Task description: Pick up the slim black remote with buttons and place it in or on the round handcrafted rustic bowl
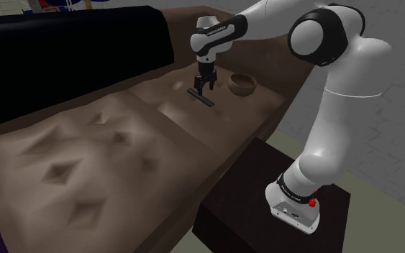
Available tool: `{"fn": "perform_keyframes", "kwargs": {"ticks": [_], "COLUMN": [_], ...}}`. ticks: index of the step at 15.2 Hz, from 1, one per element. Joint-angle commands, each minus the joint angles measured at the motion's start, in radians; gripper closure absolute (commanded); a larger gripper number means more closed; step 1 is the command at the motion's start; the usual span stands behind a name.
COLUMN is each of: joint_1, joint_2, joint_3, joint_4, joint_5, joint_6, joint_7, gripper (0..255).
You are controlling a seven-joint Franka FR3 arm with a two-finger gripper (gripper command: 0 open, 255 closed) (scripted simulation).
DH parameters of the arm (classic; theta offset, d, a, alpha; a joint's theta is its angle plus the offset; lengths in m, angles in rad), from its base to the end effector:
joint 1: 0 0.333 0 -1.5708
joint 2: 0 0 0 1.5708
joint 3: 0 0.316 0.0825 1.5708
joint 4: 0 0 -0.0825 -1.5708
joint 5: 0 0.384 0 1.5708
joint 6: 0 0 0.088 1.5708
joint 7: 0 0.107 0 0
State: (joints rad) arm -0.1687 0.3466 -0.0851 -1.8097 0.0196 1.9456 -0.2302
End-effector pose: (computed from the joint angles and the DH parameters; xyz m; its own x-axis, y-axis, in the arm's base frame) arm 0.5957 -0.1499 0.3364 0.9784 -0.0264 -0.2052 -0.0343 -0.9988 -0.0352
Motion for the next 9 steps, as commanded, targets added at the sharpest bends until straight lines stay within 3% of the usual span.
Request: {"fn": "perform_keyframes", "kwargs": {"ticks": [1, 5, 9], "joint_1": [-0.012, -0.033, -0.034], "joint_2": [0.080, 0.221, 0.233], "joint_3": [-0.006, -0.013, -0.012], "joint_4": [0.081, 0.246, 0.209], "joint_5": [0.003, 0.008, 0.009], "joint_6": [-0.001, -0.026, 0.022], "joint_7": [-0.007, -0.017, -0.017], "gripper": [0, 0, 0]}}
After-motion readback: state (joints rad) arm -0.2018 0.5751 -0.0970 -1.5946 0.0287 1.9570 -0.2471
